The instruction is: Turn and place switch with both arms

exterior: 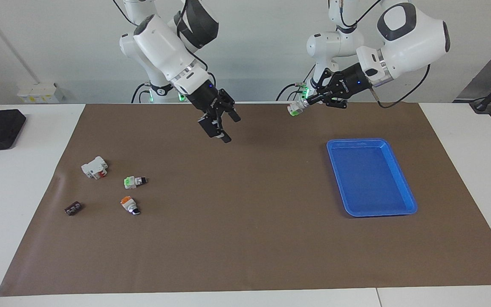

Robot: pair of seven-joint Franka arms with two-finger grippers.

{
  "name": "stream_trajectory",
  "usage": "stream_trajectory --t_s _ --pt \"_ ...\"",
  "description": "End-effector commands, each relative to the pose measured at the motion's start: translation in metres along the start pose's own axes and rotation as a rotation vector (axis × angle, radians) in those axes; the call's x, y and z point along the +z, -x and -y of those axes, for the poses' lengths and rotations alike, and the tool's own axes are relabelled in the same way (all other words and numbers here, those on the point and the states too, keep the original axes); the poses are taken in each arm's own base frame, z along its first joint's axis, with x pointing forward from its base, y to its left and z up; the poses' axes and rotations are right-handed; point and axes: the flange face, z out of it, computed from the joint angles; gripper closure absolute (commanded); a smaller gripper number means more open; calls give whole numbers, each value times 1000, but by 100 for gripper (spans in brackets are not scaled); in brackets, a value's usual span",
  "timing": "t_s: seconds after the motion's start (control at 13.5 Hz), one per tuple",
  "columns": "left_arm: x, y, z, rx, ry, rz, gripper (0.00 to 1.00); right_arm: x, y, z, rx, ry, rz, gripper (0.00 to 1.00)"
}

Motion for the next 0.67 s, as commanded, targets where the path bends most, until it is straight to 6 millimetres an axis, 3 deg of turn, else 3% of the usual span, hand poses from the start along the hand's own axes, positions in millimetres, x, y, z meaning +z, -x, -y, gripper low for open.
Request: stream_trajectory --t_s 0.0,0.37,0.59 --pt "-16 11 14 -36 -112 12 100 -25 21 -23 97 39 4 0" --pt "-58 45 68 -128 -362 107 100 -49 61 -62 480 146 59 0" --pt "-74 60 88 -183 -526 178 100 -60 78 -77 731 226 143 0"
